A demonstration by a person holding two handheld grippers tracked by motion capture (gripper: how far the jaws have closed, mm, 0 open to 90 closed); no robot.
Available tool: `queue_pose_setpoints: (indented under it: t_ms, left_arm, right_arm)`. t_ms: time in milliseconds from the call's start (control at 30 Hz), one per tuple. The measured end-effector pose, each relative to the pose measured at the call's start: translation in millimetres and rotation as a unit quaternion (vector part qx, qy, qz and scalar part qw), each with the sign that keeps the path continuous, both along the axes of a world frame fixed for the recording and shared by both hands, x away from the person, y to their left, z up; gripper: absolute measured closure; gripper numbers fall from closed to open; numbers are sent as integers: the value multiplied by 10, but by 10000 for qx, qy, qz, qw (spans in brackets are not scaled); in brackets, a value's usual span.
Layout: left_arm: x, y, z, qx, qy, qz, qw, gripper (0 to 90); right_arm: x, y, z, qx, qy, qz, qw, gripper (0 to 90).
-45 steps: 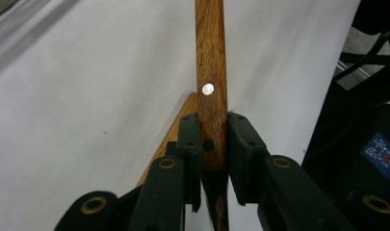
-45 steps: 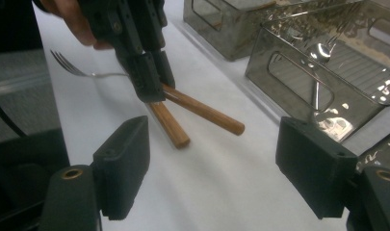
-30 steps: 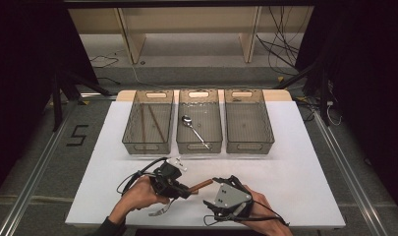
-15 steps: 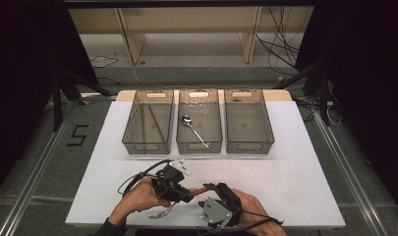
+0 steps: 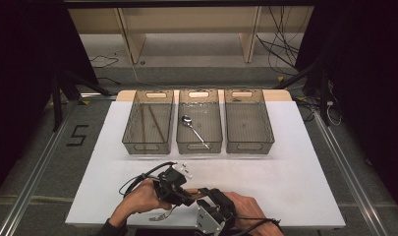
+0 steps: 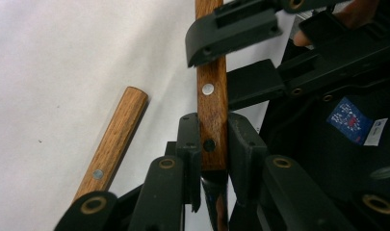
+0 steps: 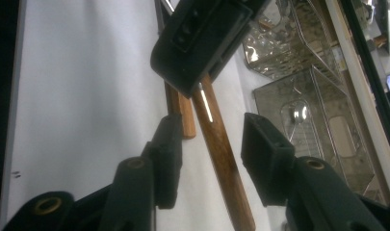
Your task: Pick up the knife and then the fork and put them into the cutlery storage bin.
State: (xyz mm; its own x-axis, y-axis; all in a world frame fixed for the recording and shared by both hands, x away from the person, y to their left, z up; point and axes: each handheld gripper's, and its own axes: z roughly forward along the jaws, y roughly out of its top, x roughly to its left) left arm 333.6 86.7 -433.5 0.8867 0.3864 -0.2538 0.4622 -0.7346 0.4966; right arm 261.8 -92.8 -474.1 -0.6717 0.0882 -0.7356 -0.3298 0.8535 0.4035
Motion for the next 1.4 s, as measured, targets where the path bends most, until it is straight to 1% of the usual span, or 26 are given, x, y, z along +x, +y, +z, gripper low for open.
queue_pose_setpoints:
  t_ms: [33, 67, 133, 167, 200, 233, 300, 333, 433, 467, 500, 567, 600, 700, 733, 767, 867, 933, 967, 1033, 1067, 1100, 1133, 1267, 1300, 1400]
  left_arm:
    - [-6, -3, 6, -8, 11, -20, 10000, 765]
    - [-12, -5, 9, -18, 20, -22, 10000, 765]
    - [-15, -7, 14, -8, 19, -20, 10000, 765]
    - [-15, -8, 13, -8, 17, -17, 10000, 764]
    - [-16, -9, 11, -6, 28, -16, 10000, 764]
    - [-16, -10, 9, 14, 27, -27, 10000, 764]
    - [-19, -14, 3, 34, 53, -45, 10000, 764]
    - [-18, -15, 2, 38, 60, -48, 10000, 764]
    - [-16, -14, -3, 56, 67, -44, 10000, 764]
    - [-11, -15, -7, 65, 72, -43, 9999, 763]
    - [-10, -20, -16, 59, 93, -13, 9999, 763]
    - [-3, -20, -27, 100, 126, -50, 9999, 763]
    - [-4, -21, -34, 107, 136, -46, 9998, 762]
    - [9, -14, -39, 111, 221, -65, 9997, 758]
    - [7, -13, -43, 96, 214, -59, 9997, 757]
    - [7, -13, -44, 86, 216, -51, 9997, 756]
    - [18, 1, -34, -11, 251, 4, 9997, 742]
    - [24, 30, -9, -106, 265, 47, 9996, 689]
    - [27, 48, 5, -154, 227, 90, 9996, 660]
    - [37, 74, 20, -184, 182, 167, 9995, 623]
    - [47, 88, 25, -198, 162, 217, 9994, 578]
    - [55, 103, 28, -261, 146, 277, 9992, 539]
    - [64, 120, 35, -326, 147, 293, 9989, 523]
    - [76, 195, 99, -488, -64, 466, 9977, 447]
    - [81, 218, 115, -539, -93, 539, 9970, 426]
    - [121, 318, 155, -646, -188, 717, 9952, 377]
  right_arm:
    - [-8, 13, -13, 87, -22, -18, 10000, 622]
    - [-12, 10, -9, -32, -43, 29, 10000, 636]
    - [-22, 19, -13, -98, -135, 52, 9998, 663]
    - [-29, 31, -25, -22, -138, 46, 9999, 674]
    - [-34, 29, -25, -81, -158, 73, 9998, 689]
    - [-40, 37, -37, -12, -211, 69, 9998, 705]
    - [-47, 45, -51, -66, -258, 85, 9996, 733]
    - [-47, 45, -56, -113, -338, 104, 9993, 742]
    - [-51, 45, -64, -262, -420, 188, 9986, 755]
    - [-57, 51, -80, -198, -429, 152, 9988, 761]
    - [-58, 55, -87, -232, -460, 152, 9986, 767]
    - [-67, 65, -104, -348, -515, 180, 9979, 782]
    - [-69, 70, -111, -416, -555, 243, 9973, 787]
    - [-70, 77, -127, -524, -607, 295, 9963, 807]
    - [-75, 77, -132, -485, -572, 290, 9968, 809]
    - [-76, 75, -129, -537, -617, 325, 9961, 810]
    - [-78, 76, -122, -552, -643, 272, 9960, 811]
    - [-67, 65, -113, -544, -631, 286, 9961, 812]
    - [-67, 60, -112, -543, -627, 265, 9962, 812]
    - [-69, 53, -108, -522, -583, 228, 9967, 812]
    - [-66, 50, -108, -505, -573, 231, 9968, 812]
    - [-58, 46, -106, -531, -588, 270, 9965, 812]
    - [-52, 38, -107, -551, -601, 253, 9963, 812]
    - [-29, -8, -110, -523, -567, 112, 9970, 812]
    - [-20, -18, -106, -522, -568, 140, 9969, 812]
    - [-22, -46, -92, -464, -540, 73, 9974, 812]
